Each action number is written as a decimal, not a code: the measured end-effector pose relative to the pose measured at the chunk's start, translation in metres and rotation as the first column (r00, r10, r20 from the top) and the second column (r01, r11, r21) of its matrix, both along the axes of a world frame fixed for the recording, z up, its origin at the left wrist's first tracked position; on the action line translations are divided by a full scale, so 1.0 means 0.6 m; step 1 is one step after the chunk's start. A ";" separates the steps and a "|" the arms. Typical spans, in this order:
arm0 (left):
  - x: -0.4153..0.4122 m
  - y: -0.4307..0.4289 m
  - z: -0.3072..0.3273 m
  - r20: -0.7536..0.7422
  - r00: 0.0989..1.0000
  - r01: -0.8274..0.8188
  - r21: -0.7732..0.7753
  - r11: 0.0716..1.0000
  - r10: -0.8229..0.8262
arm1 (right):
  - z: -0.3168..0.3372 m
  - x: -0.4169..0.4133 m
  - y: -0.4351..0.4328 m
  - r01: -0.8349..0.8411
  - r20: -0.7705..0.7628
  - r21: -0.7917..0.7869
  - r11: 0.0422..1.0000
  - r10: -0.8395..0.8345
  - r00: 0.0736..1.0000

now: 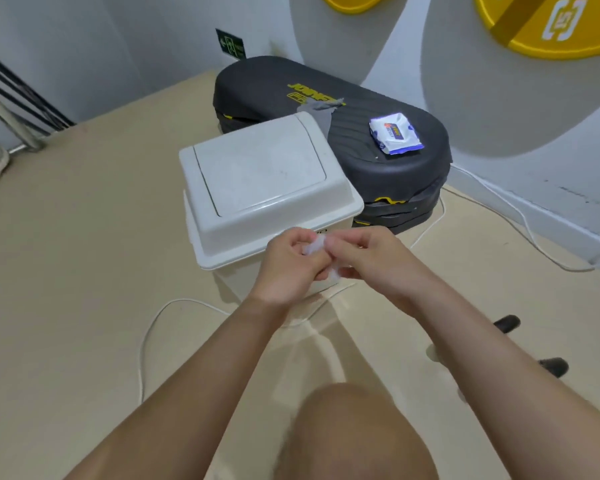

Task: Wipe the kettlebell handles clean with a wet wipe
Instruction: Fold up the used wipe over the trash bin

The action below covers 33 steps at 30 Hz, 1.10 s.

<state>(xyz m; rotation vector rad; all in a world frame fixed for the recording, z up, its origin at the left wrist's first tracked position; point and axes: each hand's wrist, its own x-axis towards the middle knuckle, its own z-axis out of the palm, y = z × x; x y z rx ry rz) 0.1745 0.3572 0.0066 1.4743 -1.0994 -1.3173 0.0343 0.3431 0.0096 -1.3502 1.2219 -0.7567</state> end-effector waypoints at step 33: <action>0.205 -0.226 0.050 0.939 -0.214 0.616 -0.085 0.783 0.271 | 0.006 0.204 -0.197 -0.303 -0.737 -0.444 0.843 -0.152 0.658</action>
